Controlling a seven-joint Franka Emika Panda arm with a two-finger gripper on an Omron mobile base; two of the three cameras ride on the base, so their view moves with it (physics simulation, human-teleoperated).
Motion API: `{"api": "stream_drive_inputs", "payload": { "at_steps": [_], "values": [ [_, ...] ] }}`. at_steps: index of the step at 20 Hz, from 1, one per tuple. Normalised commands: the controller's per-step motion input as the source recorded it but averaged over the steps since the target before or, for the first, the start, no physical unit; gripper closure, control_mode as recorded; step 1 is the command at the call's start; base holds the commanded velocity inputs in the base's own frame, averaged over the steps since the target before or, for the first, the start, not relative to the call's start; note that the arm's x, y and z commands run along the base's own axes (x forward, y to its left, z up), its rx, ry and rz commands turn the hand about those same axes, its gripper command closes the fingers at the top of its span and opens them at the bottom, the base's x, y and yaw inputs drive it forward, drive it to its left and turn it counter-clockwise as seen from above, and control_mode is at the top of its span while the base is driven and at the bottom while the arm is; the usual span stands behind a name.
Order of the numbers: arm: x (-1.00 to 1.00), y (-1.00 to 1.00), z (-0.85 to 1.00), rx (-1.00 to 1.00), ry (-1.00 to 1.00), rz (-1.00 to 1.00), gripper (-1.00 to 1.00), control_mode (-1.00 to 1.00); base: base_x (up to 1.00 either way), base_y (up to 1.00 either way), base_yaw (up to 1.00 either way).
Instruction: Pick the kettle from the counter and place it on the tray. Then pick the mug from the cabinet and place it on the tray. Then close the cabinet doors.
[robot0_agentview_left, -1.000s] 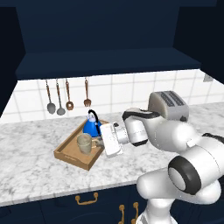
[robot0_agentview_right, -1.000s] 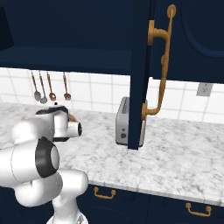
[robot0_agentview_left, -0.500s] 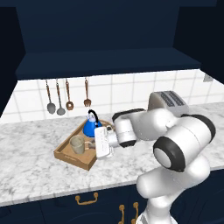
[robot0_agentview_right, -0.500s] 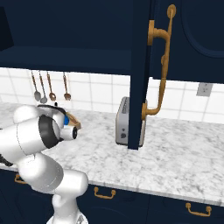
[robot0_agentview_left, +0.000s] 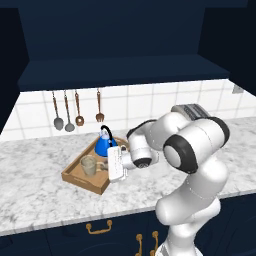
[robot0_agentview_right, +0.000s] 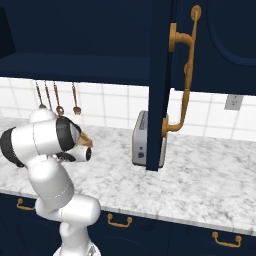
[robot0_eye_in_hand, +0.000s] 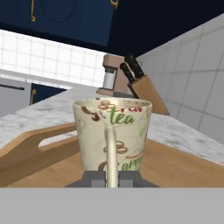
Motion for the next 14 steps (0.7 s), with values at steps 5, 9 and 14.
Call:
{"api": "stream_drive_inputs", "payload": {
  "at_steps": [5,9,14],
  "values": [
    [0.25,0.08,-0.16,0.0,0.0,-0.03,1.0,-1.0,0.0,0.0,0.0],
    [0.1,0.07,-0.13,0.0,0.0,-0.01,1.0,-1.0,0.0,0.0,0.0],
    [0.05,0.09,-0.19,0.0,0.0,-0.01,1.0,-1.0,0.0,0.0,0.0]
  ]
}}
